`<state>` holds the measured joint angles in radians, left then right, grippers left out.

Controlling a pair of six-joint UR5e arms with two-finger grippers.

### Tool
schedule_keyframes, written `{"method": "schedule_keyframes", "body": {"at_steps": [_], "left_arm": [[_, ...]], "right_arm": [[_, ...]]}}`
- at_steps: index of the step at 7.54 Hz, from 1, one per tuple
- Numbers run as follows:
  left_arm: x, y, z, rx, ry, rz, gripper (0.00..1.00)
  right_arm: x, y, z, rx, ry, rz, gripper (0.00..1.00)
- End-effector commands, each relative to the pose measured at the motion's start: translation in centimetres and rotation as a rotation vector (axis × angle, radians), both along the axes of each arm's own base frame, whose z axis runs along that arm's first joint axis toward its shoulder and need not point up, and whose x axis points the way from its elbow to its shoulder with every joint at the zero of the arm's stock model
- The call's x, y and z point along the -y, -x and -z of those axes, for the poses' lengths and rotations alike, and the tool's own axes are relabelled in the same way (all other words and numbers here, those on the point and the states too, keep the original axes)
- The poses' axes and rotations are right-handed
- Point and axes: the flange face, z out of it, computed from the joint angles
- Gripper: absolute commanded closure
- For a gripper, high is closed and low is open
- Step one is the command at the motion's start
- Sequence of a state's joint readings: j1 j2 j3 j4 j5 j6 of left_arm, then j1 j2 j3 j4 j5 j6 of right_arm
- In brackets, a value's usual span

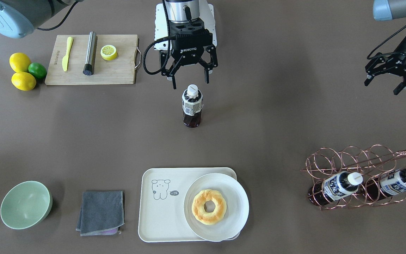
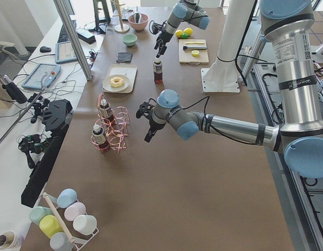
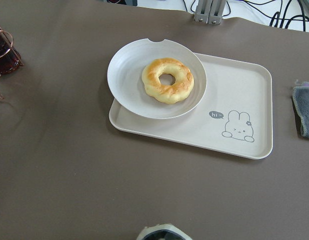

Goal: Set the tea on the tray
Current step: 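Grasp the tea bottle with the right gripper and lift it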

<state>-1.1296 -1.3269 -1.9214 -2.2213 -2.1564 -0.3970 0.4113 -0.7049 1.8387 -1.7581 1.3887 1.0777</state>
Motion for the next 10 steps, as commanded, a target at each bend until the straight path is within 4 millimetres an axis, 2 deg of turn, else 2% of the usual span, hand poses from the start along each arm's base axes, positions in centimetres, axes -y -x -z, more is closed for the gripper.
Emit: {"method": "schedule_keyframes", "body": {"at_steps": [1, 2, 4, 6, 7, 9, 10], "left_arm": [[-0.5, 0.5, -3.9, 0.043, 0.043, -0.014, 0.00], [-0.3, 1.0, -3.9, 0.043, 0.040, -0.005, 0.01], [-0.3, 1.0, -3.8, 0.042, 0.037, -0.005, 0.00], [0.0, 0.9, -3.6, 0.039, 0.033, -0.006, 0.00], [0.2, 0.8, -3.6, 0.038, 0.032, -0.006, 0.01], [0.3, 0.7, -3.5, 0.037, 0.032, -0.005, 0.00], [0.3, 0.7, -3.4, 0.037, 0.030, -0.005, 0.01]], "right_arm": [[0.3, 1.1, -0.3, -0.021, -0.005, -0.017, 0.07], [0.6, 1.5, -0.5, -0.023, -0.010, -0.025, 0.16], [1.1, 3.0, -1.4, -0.006, -0.019, -0.024, 0.17], [1.0, 3.3, -1.8, -0.008, -0.016, -0.020, 0.19], [0.8, 3.3, -1.7, -0.004, -0.018, -0.017, 0.20], [0.5, 2.8, -3.0, -0.012, -0.014, -0.016, 0.22], [0.4, 2.7, -3.1, -0.011, -0.015, -0.016, 0.24]]}}
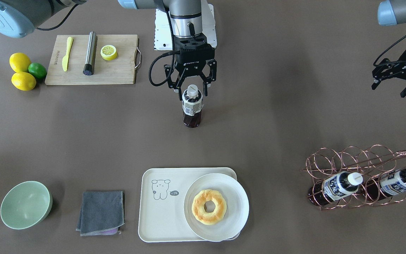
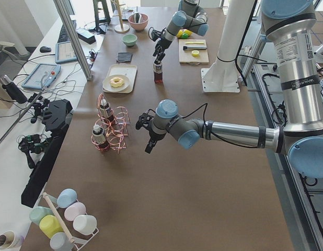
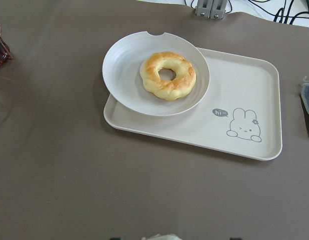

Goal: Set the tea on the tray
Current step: 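Grasp the tea bottle with the right gripper and lift it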

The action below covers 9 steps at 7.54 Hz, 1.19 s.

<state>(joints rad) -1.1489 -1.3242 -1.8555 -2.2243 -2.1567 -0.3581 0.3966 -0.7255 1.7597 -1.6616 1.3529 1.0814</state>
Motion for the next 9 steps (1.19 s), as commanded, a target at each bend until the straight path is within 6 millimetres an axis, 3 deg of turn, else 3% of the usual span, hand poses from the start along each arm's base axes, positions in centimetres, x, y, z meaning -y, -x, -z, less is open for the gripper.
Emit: {"method": "schedule_keyframes", "body": {"at_steps": [1, 2, 6, 8, 9], "left_arm": [[0.0, 0.0, 0.1, -0.001, -0.001, 0.001, 0.01], [0.0, 0.0, 0.1, -0.001, -0.001, 0.001, 0.00], [0.0, 0.0, 0.1, -0.001, -0.001, 0.001, 0.00], [0.0, 0.0, 0.1, -0.002, -0.002, 0.001, 0.00], [0.0, 0.0, 0.2, -0.002, -0.004, 0.001, 0.00]], "right_arm": [[-0.2, -0.4, -0.5, 0.000, 0.000, 0.001, 0.26], [-0.3, -0.3, -0.2, 0.006, 0.000, 0.001, 0.33], [-0.8, 0.0, -0.3, 0.012, 0.011, 0.001, 0.33], [-1.1, -0.1, 0.1, 0.021, 0.007, 0.004, 1.00], [-1.1, -0.5, 0.5, 0.031, 0.003, 0.003, 1.00]]}}
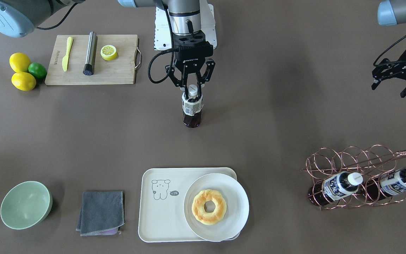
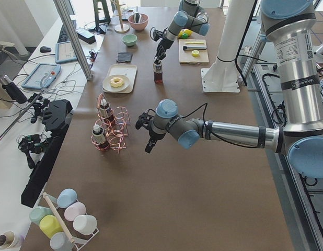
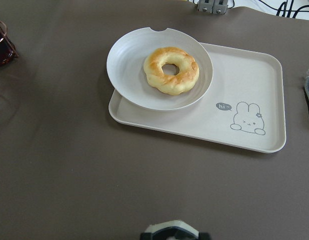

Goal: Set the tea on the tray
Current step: 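Grasp the tea bottle with the right gripper and lift it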

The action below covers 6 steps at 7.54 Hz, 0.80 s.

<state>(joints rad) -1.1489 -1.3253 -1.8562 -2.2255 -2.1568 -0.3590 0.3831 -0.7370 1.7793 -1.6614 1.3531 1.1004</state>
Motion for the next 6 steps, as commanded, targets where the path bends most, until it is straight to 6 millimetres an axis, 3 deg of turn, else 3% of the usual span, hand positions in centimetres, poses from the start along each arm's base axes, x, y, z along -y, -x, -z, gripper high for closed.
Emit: {"method": "schedule_keyframes", "body": {"at_steps": [1, 2, 4, 5, 6], "left_arm": [[-0.1, 0.0, 0.0, -0.001, -0.002, 0.000, 0.00], [0.0, 0.1, 0.0, -0.001, -0.002, 0.002, 0.00], [-0.2, 0.2, -0.1, 0.001, 0.001, 0.002, 0.00], [-0.3, 0.2, 0.0, 0.000, 0.000, 0.002, 0.00], [-0.5, 0.4, -0.1, -0.001, -0.003, 0.005, 0.00]], "right_arm": [[0.5, -1.2, 1.1, 0.022, -0.011, -0.013, 1.00], [2.6, -2.7, 1.4, 0.020, -0.016, -0.045, 1.00], [9.3, -7.0, 0.3, -0.023, -0.003, -0.120, 1.00], [13.1, -8.1, 0.1, -0.042, 0.021, -0.140, 1.00], [17.3, -7.8, 0.0, -0.030, 0.037, -0.153, 1.00]]}}
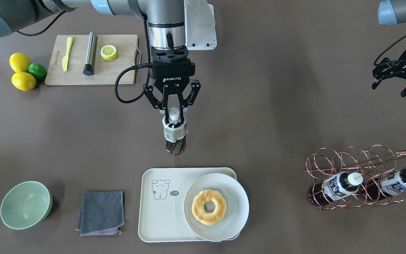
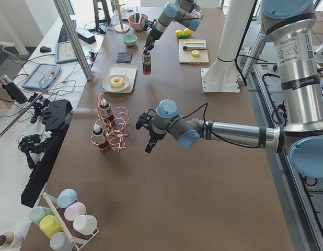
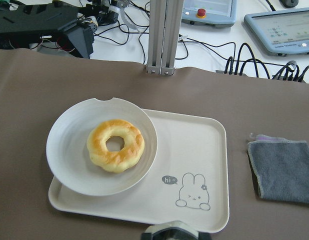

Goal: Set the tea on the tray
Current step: 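Move the tea bottle with the right gripper onto the tray beside the plate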

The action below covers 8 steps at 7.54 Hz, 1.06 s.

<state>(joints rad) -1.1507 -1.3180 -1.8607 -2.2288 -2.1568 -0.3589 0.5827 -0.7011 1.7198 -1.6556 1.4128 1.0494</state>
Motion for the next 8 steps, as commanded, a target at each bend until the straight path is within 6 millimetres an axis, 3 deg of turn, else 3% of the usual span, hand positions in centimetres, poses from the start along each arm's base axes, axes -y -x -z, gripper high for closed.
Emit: {"method": "schedule_keyframes", "body": {"at_steps": [1, 3, 4, 8], "left_arm": [[-0.3, 0.4, -0.1, -0.004, -0.010, 0.006, 0.00], [-0.1, 1.3, 0.3, -0.008, -0.018, 0.029, 0.00], [-0.1, 1.8, 0.5, -0.009, -0.021, 0.040, 0.00], [0.4, 1.8, 1.1, -0.013, -0.031, 0.043, 0.00]], "right_arm": [[10.0, -0.9, -2.1, -0.011, 0.030, -0.027, 1.00], [16.1, -0.6, -5.1, -0.016, 0.053, -0.017, 1.00], [17.1, -0.6, -5.5, -0.022, 0.062, -0.022, 1.00], [17.6, -0.2, -6.4, 0.002, 0.061, -0.023, 1.00]]}}
